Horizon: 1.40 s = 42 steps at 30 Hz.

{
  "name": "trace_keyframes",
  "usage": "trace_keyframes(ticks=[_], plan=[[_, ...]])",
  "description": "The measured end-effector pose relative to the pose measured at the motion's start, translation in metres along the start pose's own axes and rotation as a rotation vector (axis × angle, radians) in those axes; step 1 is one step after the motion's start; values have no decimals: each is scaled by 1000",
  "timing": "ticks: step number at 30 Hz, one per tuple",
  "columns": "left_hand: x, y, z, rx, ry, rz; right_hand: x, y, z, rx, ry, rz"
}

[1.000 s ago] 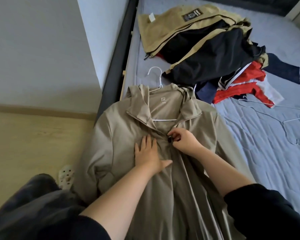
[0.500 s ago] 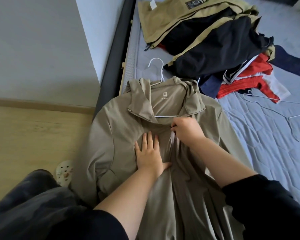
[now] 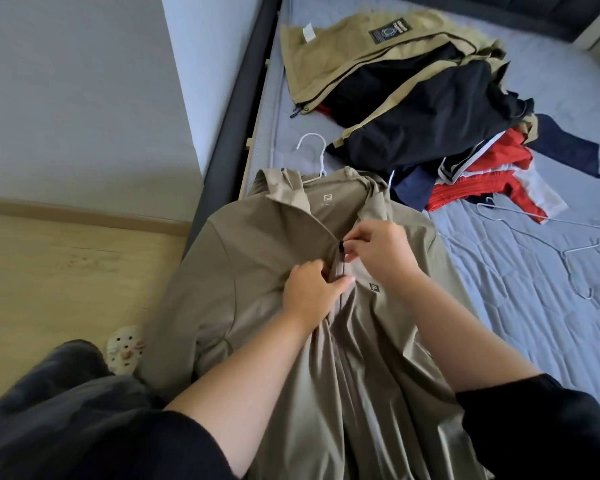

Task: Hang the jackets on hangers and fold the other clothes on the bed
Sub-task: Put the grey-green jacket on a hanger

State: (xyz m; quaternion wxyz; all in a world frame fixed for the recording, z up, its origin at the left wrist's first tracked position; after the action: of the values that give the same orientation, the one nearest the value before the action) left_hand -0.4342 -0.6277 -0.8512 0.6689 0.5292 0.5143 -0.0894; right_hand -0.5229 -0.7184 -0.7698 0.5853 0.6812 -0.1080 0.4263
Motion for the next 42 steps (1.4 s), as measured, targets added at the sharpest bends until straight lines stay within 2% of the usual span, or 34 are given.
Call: trace_keyframes(ticks=[5,9,13,17,24,29,33,42], plan=[[-8,-8,-3,-44,-20,18,1,7,-4,-18,14,-59],[0,4,3,78,-27,40,-6,6,-1,-54,52,-245],[9,7,2,143,-38,79,-5,13,19,-200,-41,-173],[23,10,5,206,-14,127,6,1,18,-95,37,-179],[-17,34,46,117,-41,4,12,9,19,-62,72,-121],[-18,29,50,162,-17,-7,17,6,29,-143,52,-182],[-3,26,37,182,1,-3,29,7,45,-291,15,-124],[-15,42,41,187,-82,123,42,18,70,-388,176,-263]])
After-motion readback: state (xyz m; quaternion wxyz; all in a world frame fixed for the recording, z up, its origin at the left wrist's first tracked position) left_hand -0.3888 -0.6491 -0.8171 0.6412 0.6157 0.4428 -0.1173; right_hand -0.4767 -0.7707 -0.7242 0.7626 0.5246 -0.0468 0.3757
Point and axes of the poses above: each hand's wrist, its own z-axis towards the middle knuckle, its own y-axis out of the back of the hand, x = y × z, the point moved 3 cm from there along z, towards the middle knuckle, and after that the axes turned 6 degrees about -x, right-handed, at the moved point
